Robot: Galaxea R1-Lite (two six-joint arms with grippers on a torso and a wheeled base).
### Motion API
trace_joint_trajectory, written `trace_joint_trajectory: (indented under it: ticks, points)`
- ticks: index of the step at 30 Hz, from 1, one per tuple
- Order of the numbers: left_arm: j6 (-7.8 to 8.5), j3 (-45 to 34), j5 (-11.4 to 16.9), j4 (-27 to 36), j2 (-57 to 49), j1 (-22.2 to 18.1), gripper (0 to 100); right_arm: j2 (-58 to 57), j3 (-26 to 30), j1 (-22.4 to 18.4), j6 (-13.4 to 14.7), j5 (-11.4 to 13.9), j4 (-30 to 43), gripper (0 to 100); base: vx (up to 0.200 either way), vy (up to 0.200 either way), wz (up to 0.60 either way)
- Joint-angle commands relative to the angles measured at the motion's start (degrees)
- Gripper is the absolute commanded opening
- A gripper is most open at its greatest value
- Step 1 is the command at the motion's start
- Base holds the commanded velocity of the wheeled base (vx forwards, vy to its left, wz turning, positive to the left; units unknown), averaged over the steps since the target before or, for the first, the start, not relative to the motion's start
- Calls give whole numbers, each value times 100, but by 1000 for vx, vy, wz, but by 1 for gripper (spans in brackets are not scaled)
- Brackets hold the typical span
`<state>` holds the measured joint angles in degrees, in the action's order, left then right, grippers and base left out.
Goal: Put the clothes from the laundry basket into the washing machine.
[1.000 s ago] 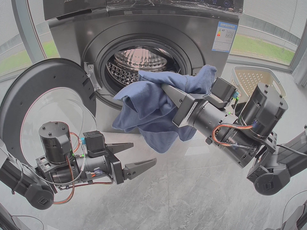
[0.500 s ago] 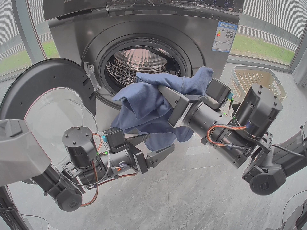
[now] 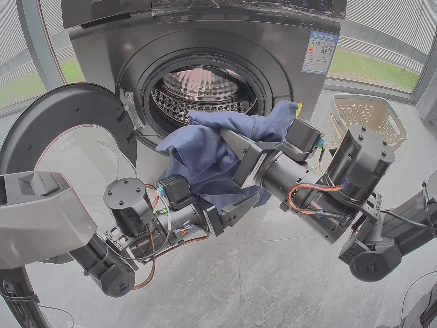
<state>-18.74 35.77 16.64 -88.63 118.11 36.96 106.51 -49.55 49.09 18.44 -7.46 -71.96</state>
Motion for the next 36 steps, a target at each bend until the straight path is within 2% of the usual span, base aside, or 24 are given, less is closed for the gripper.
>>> trace_joint_trajectory:
  ticks: [1,3,6,9,21,27,28,36]
  points:
    - [-60,115,-20,-6,89,48,100,37,7,13,1,-1,-2,0,0,0,0]
    - [-69,123,-38,-6,89,48,100,37,7,4,1,-1,-11,0,0,0,0]
    - [-69,282,-258,-14,107,39,100,37,7,13,1,-1,-11,0,0,0,0]
    - [-77,378,-363,-14,89,48,100,37,25,4,19,-10,-11,0,0,0,0]
    - [-34,414,-407,-14,89,22,100,124,34,-22,28,-19,-90,0,0,0,0]
    - [-34,493,-548,-14,107,22,100,151,42,-14,28,-19,-90,0,0,0,0]
    - [-34,493,-557,-14,98,22,0,151,42,-5,28,-19,-90,0,0,0,0]
    - [-34,484,-636,-14,63,-14,0,151,60,-5,28,-27,-90,0,0,0,0]
